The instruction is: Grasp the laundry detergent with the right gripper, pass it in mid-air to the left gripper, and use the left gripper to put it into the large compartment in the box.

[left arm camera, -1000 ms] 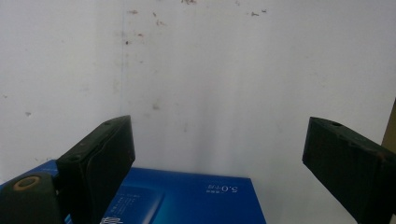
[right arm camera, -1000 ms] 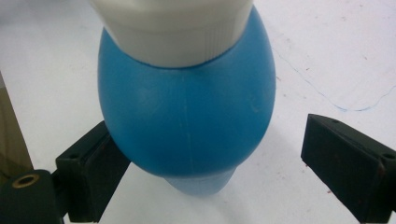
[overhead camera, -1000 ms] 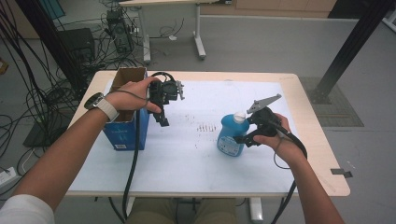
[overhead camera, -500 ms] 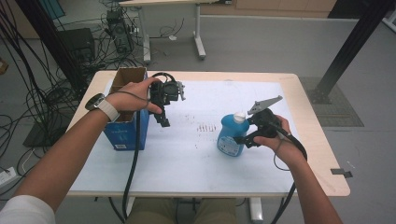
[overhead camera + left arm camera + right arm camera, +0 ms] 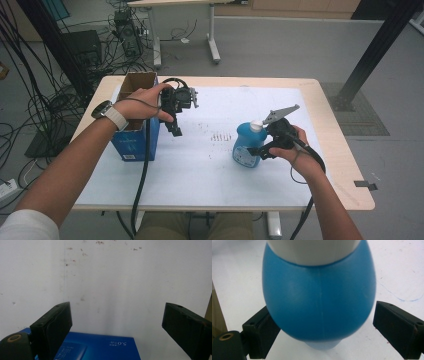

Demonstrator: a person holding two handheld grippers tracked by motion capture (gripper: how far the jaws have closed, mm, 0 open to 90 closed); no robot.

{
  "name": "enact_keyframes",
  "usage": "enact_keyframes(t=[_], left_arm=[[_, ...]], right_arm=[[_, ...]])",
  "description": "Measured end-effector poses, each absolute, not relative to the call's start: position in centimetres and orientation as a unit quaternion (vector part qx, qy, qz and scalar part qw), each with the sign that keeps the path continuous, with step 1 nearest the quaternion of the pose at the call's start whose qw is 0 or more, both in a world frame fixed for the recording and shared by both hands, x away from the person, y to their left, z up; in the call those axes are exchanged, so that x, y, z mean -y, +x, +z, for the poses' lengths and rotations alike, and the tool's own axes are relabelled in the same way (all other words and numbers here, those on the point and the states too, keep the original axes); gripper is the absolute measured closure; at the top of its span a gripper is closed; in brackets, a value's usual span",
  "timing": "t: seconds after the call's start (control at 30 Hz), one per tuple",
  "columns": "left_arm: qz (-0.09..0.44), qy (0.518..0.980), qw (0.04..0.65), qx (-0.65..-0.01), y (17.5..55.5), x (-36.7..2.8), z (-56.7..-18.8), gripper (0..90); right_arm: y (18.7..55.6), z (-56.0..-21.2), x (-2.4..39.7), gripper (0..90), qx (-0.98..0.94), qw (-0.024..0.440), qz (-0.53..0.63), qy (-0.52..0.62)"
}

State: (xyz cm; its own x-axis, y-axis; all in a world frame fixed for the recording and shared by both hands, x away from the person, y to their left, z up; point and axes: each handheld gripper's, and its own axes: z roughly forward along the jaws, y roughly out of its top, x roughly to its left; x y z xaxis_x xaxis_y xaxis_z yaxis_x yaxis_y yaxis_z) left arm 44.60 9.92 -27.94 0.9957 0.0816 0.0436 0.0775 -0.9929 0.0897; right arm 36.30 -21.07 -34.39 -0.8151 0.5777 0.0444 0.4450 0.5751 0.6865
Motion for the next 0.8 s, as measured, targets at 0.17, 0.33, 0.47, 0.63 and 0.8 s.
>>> enact_keyframes(t=[0.17,0.33,0.47,0.63,0.8], left_arm=[[0.024,0.998,0.044,-0.04,44.6,-9.9,-28.0,9.6],[0.024,0.998,0.045,-0.039,44.6,-9.9,-28.1,9.6],[0.02,0.998,0.041,-0.04,44.6,-9.9,-28.3,9.6],[0.019,0.998,0.041,-0.042,44.5,-10.0,-28.5,9.6],[0.019,0.998,0.042,-0.041,44.6,-10.0,-28.5,9.6]], right_arm=[[36.3,-34.7,20.9,10.0,-0.882,0.091,0.362,0.289],[36.4,-35.1,20.7,10.7,-0.879,0.09,0.367,0.291],[36.5,-35.4,20.6,11.5,-0.876,0.09,0.373,0.292],[36.5,-35.6,20.5,12.5,-0.875,0.091,0.377,0.291],[36.4,-35.8,20.5,13.9,-0.871,0.091,0.385,0.292]])
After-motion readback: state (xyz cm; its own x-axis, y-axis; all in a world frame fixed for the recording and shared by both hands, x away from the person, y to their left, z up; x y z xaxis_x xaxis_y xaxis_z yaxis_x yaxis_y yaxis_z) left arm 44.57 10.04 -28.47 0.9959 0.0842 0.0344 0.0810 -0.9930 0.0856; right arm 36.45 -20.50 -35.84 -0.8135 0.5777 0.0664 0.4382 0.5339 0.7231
